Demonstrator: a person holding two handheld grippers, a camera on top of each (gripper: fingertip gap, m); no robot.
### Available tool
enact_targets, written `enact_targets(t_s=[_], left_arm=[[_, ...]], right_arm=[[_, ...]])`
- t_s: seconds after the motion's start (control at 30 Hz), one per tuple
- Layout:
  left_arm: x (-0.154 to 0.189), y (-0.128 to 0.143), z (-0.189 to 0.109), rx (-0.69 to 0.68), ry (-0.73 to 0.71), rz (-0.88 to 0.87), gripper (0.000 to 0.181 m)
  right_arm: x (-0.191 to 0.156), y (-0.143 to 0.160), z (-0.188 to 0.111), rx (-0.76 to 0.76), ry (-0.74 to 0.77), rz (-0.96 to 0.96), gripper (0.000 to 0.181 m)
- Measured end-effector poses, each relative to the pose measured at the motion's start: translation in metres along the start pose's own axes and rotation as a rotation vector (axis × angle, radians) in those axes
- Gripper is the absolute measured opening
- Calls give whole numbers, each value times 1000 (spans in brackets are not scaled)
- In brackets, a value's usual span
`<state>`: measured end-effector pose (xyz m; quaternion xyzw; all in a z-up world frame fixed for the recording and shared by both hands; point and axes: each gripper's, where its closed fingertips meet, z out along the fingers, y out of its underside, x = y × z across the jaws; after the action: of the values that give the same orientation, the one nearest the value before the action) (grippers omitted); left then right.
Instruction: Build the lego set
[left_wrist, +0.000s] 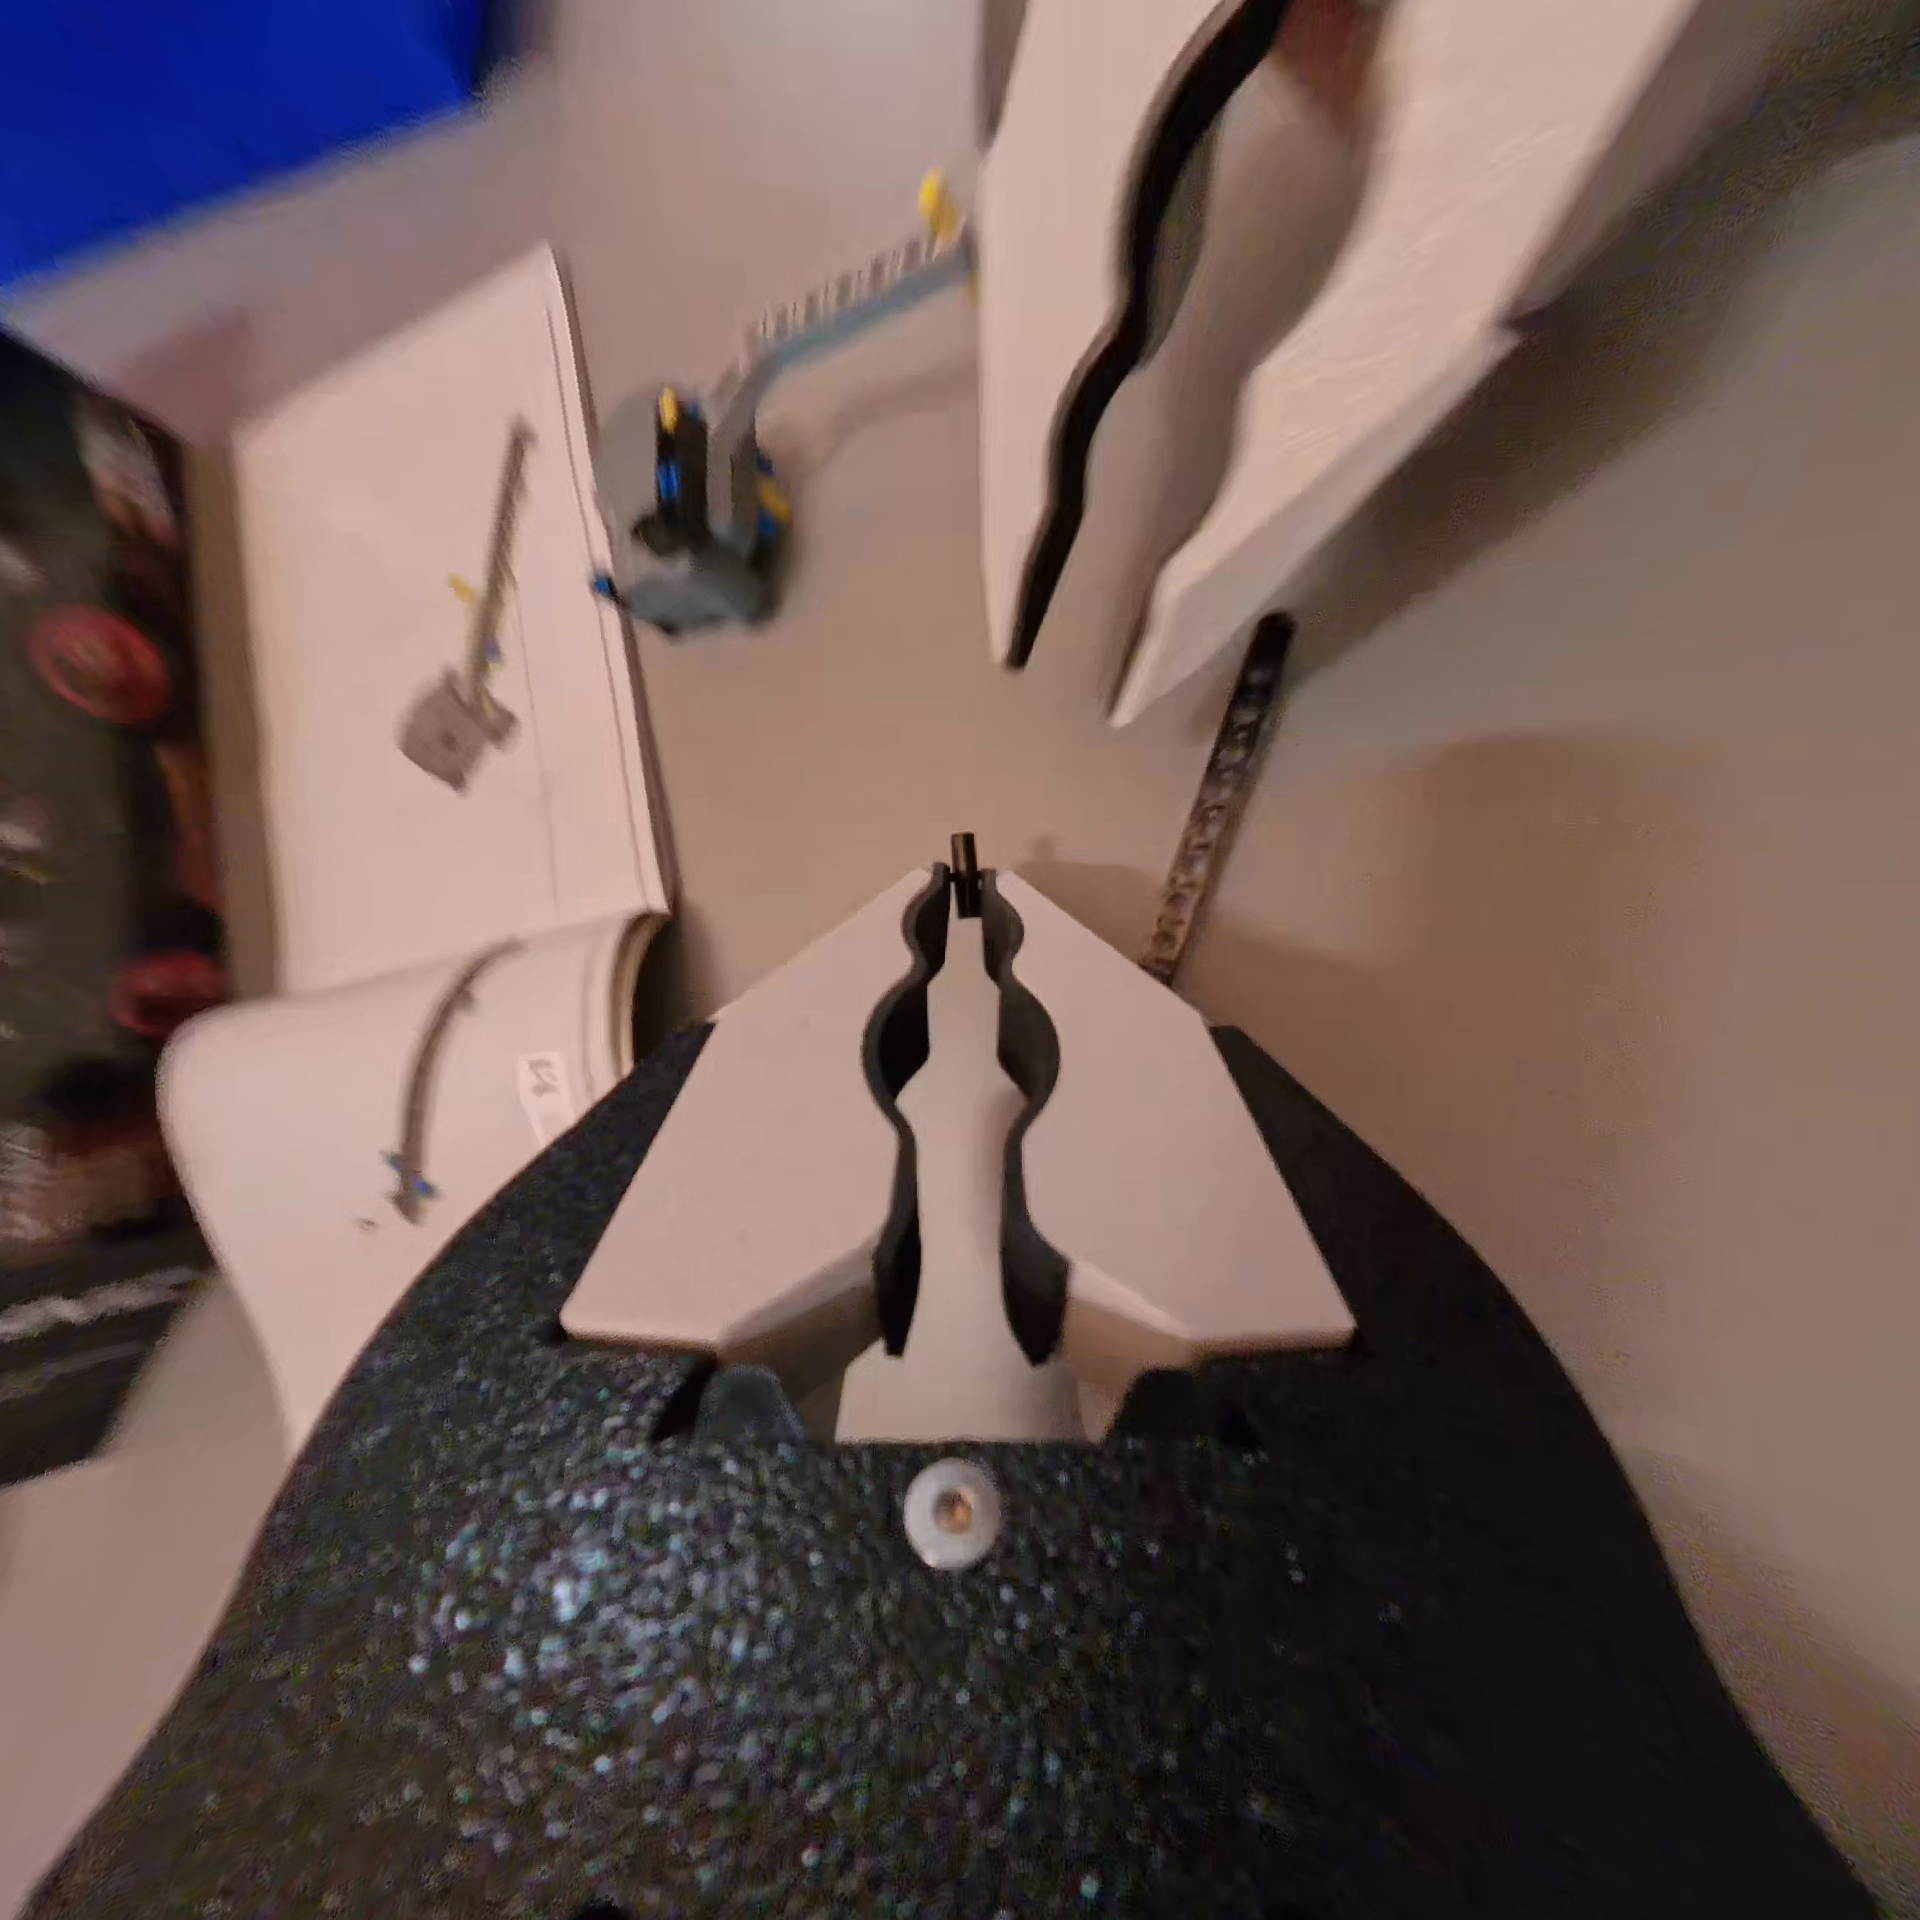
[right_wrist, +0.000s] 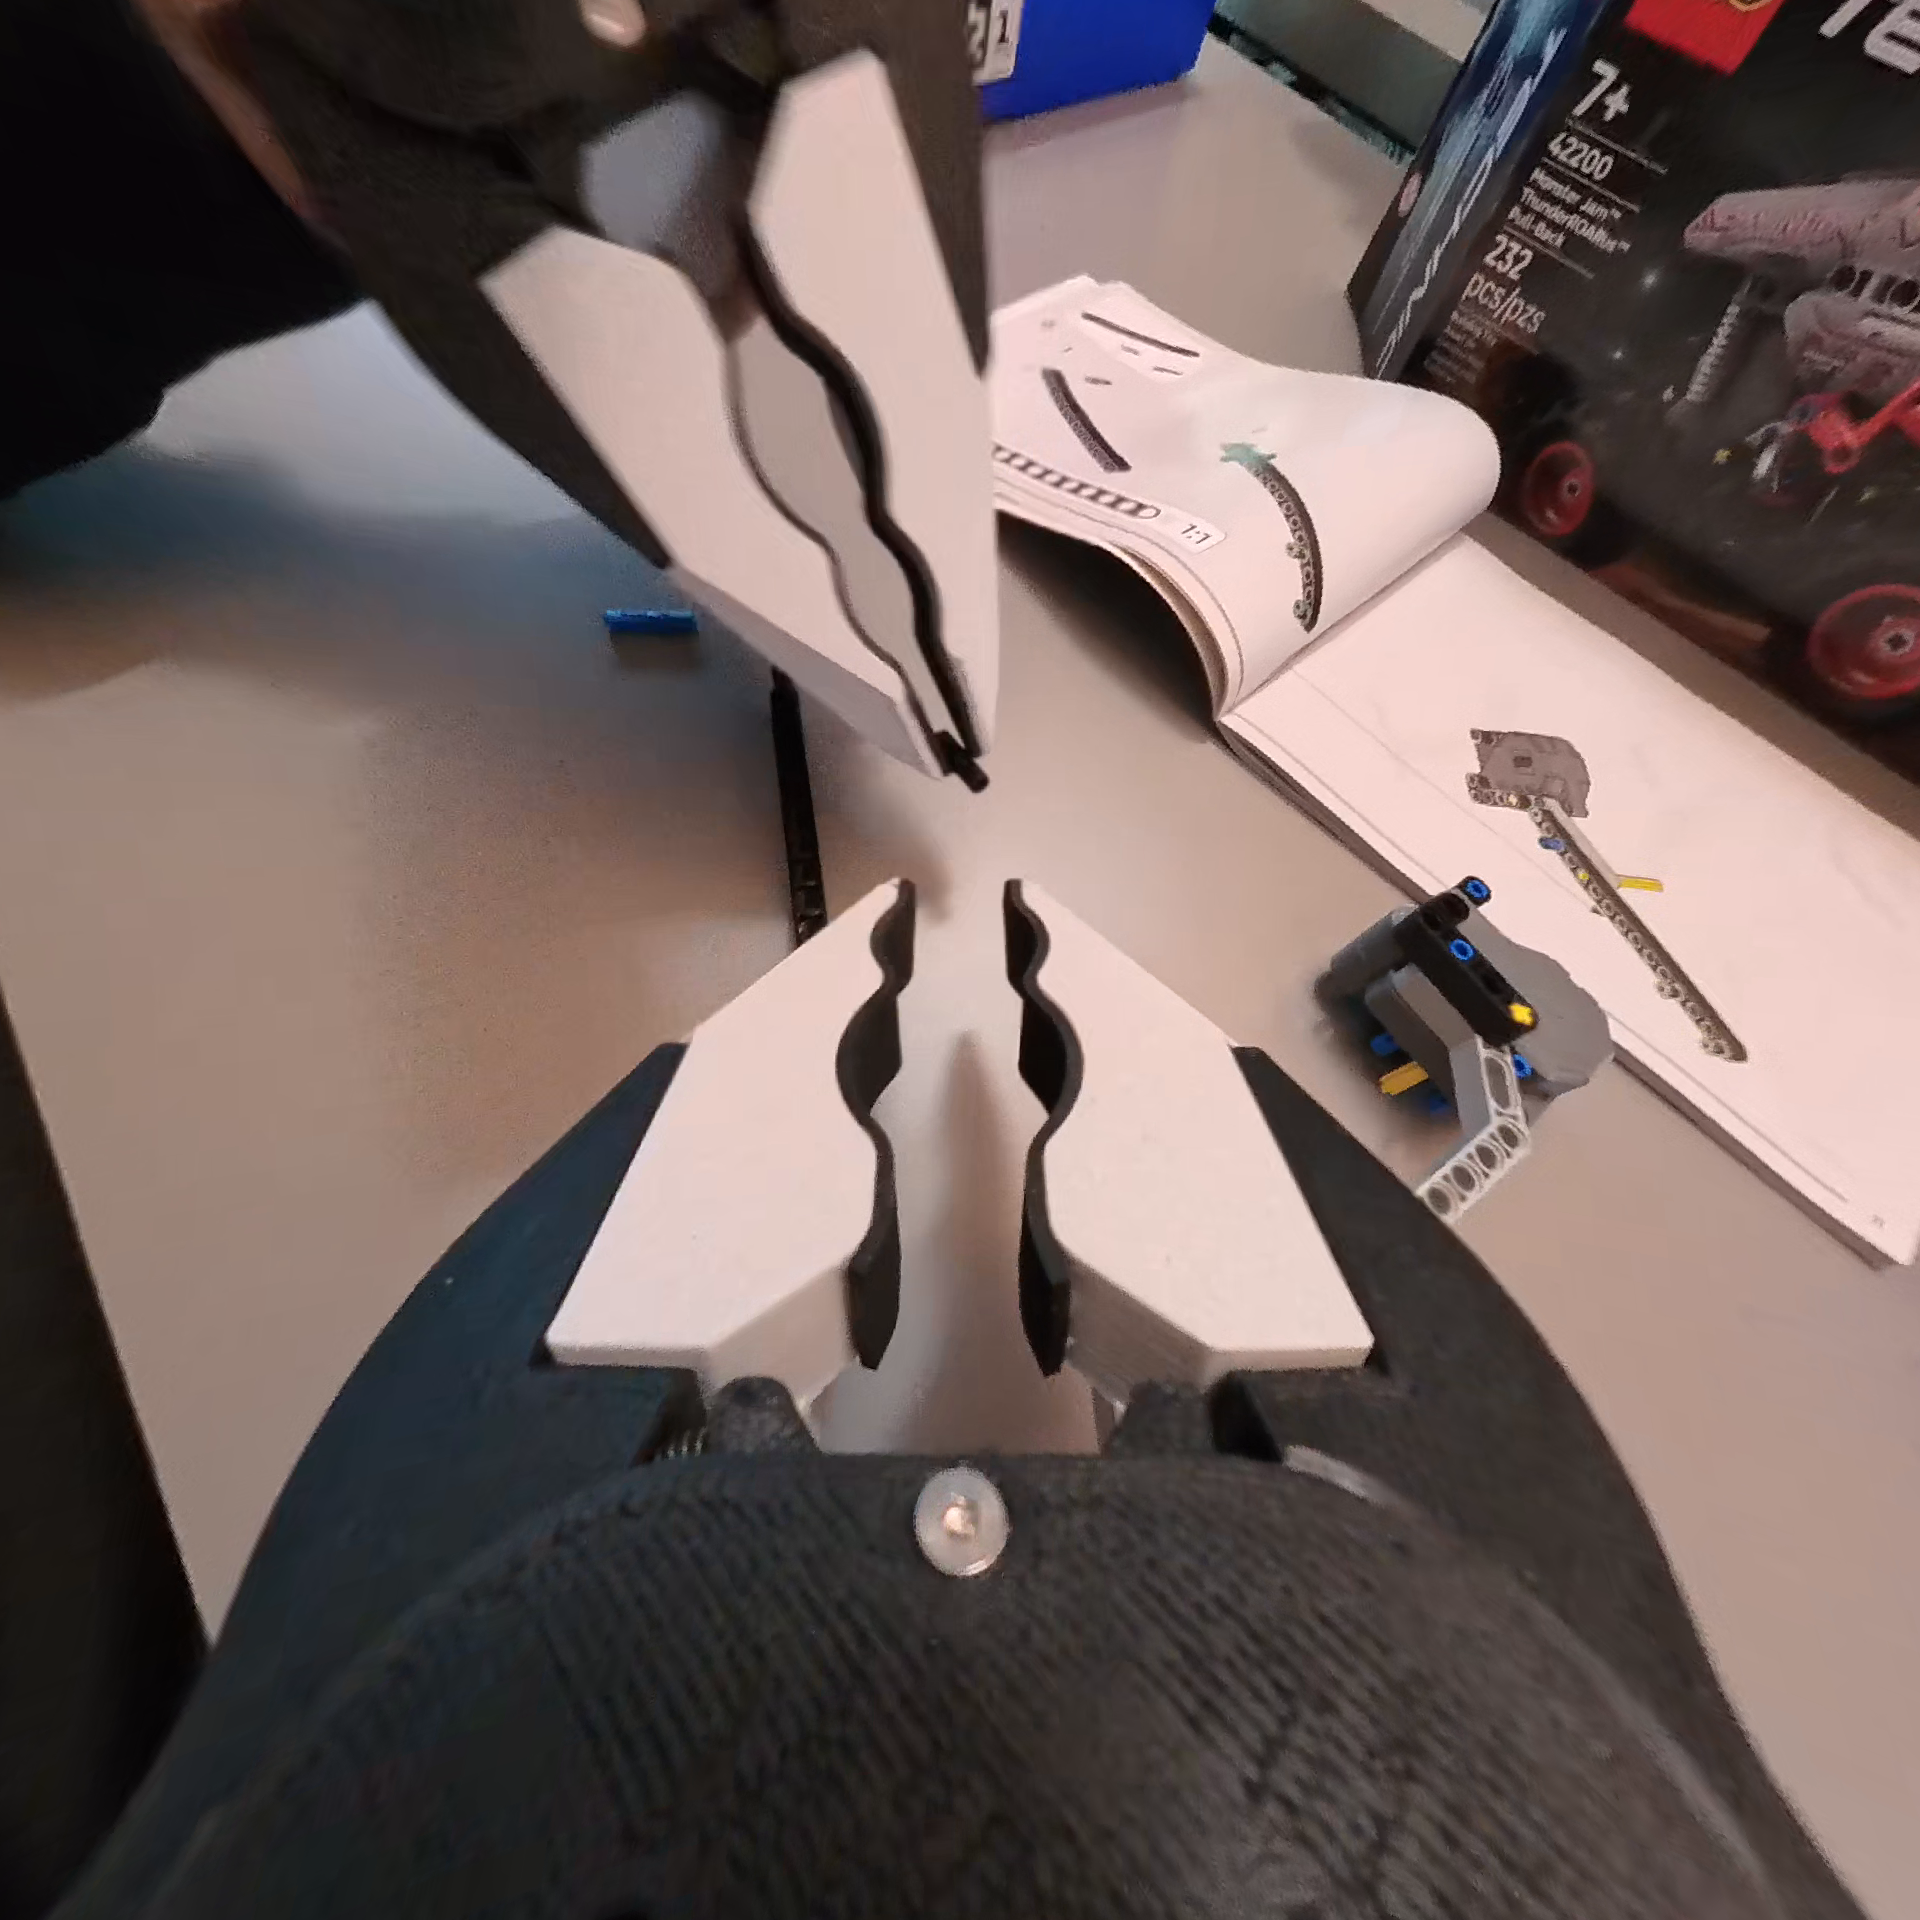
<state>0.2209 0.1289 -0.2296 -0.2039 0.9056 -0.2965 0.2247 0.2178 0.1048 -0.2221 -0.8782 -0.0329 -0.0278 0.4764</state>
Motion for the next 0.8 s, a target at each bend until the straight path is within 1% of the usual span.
enact_targets(t_s=[0.03,0.07,0.13,0.23,0.3,0.37,0.43,0.53,0.67,0.73,0.8], left_arm=[[2,-11,-7,52,-30,63,2],[5,-22,-14,98,-55,123,2],[9,-33,-25,132,-112,231,3],[12,-36,-32,119,-194,388,3],[14,-38,-33,124,-231,454,3],[18,-43,-35,148,-243,471,3],[19,-45,-37,151,-260,498,3],[20,-49,-42,177,-278,521,3],[21,-51,-44,186,-285,537,3],[21,-53,-46,233,-275,481,3],[19,-60,-52,337,-263,384,7]], right_arm=[[0,-2,0,18,-16,41,15],[0,-4,-2,43,-41,88,18],[-7,-17,-8,140,-138,195,21],[-19,-37,-19,273,-317,375,22],[-25,-41,-21,300,-375,417,26],[-27,-41,-19,289,-384,424,14],[-26,-43,-20,303,-384,438,13],[-26,-50,-26,354,-430,487,4],[-28,-50,-27,361,-436,445,3],[-28,-52,-29,377,-442,422,3],[-28,-58,-36,436,-491,466,3]])
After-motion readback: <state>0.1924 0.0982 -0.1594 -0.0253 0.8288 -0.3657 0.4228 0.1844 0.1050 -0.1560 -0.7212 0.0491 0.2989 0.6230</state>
